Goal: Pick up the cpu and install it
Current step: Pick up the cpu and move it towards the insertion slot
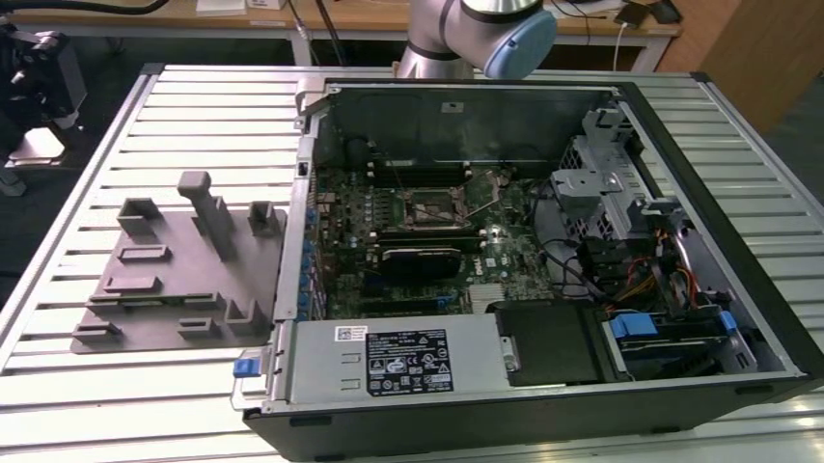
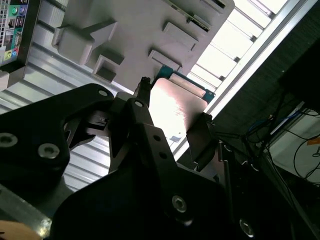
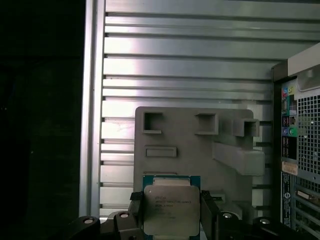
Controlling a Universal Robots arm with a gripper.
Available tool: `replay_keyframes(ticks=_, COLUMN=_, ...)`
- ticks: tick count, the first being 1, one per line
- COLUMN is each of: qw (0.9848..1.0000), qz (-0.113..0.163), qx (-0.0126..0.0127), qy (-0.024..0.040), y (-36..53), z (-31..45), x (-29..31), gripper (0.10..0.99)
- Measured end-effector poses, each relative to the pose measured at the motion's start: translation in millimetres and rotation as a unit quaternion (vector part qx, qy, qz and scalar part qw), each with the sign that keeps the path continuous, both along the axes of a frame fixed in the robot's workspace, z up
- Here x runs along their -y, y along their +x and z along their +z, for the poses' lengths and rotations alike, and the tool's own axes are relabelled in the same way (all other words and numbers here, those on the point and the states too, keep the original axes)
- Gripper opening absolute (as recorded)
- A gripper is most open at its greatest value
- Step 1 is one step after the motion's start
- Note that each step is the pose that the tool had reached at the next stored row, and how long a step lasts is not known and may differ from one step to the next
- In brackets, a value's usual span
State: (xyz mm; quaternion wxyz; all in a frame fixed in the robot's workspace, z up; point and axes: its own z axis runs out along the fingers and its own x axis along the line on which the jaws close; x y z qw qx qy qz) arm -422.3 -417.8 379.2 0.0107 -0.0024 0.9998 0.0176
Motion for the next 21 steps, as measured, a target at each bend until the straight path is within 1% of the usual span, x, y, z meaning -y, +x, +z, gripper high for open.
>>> replay_keyframes(ticks=3, qw=1.0, qz=0.0, qx=-0.0001, qy=-0.0001, y=0.3, z=0.2, x=-0.1, gripper=0.541)
replay_keyframes(ticks=5, qw=1.0, qz=0.0, qx=-0.0001, qy=-0.0001, y=2.0, z=0.2, x=-0.1, gripper=0.541)
replay_keyframes(ticks=12, qw=1.0, qz=0.0, qx=0.0, qy=0.0, y=14.2, z=0.1, x=0.0, gripper=0.541)
replay_keyframes(ticks=21, qw=1.0, qz=0.0, qx=-0.0001, qy=0.0, y=27.8, z=0.1, x=0.0, gripper=0.541)
